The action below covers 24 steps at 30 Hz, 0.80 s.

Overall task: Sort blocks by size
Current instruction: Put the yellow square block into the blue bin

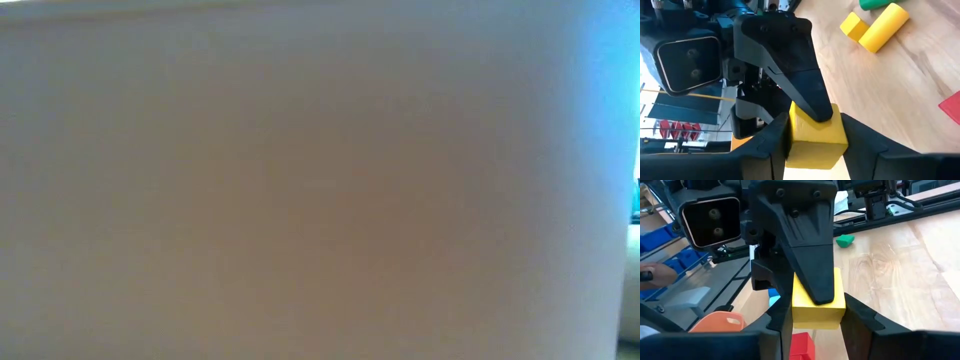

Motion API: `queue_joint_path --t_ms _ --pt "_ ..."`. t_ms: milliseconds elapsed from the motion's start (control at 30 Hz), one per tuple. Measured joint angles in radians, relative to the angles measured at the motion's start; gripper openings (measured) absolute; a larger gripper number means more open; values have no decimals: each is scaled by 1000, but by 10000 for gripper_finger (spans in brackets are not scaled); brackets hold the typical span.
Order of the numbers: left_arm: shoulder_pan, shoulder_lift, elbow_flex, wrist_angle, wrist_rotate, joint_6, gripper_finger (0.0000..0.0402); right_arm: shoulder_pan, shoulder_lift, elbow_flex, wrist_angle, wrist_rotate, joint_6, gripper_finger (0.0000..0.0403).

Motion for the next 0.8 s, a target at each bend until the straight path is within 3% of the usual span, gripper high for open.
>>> queue_joint_path --t_ms 167,400,500,633,800 --pt "0 0 0 0 -3 -12 150 -4 0 0 -9 0 7 115" --pt "46 -16 2 -30 -59 -132 139 -7 2 -2 -68 79 -16 240" --pt "84 -43 2 -102 -59 -214 139 -11 1 -2 -160 250 1 278" --pt "140 -94 2 -183 -60 -286 139 -14 1 -2 -332 548 3 291" --pt "242 -148 1 -217 10 -309 139 -10 1 -2 -404 584 1 280"
